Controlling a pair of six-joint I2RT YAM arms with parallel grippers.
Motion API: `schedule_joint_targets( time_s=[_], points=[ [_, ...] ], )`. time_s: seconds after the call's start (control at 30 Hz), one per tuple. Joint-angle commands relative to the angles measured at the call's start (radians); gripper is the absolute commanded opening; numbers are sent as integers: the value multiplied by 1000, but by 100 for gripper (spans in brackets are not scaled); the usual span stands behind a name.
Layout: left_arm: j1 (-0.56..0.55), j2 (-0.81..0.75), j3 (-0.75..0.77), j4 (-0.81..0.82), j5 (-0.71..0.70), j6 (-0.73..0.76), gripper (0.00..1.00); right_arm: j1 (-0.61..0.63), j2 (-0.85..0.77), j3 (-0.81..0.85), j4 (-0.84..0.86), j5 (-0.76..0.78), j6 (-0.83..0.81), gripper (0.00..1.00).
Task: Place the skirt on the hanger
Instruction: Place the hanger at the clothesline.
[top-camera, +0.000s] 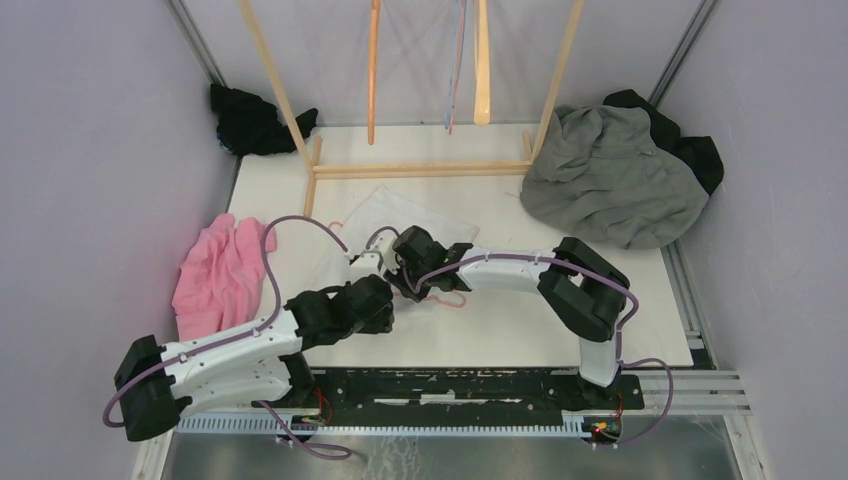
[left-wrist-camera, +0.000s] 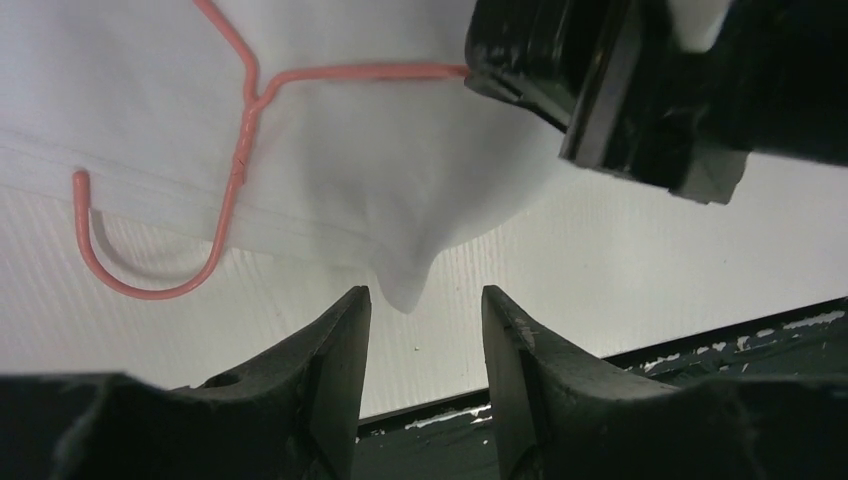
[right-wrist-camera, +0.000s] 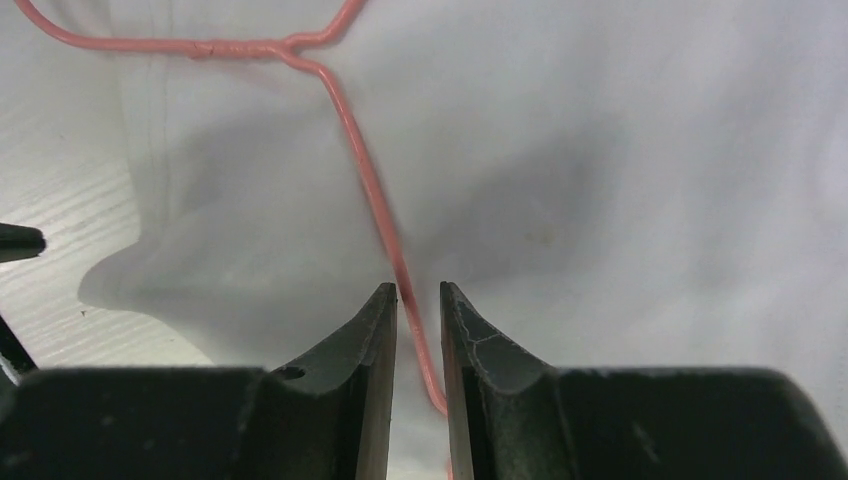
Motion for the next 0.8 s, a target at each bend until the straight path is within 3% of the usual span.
schedule_joint_targets(
  time_s=[0.0, 0.33, 0.57, 0.77],
  points=[
    [-4, -28, 21, 70, -100, -66, 52, 7, 15, -3, 4, -5, -12, 28],
    [-4, -25, -51, 148, -138, -99, 50, 19, 51, -2, 1, 15, -8, 28],
    [-4, -92, -22, 86, -154, -97, 49, 21, 66, 12, -22, 25, -6, 9],
    [-3, -123, 31, 1, -183, -87, 49, 18, 3, 22, -37, -28, 21, 3]
  ],
)
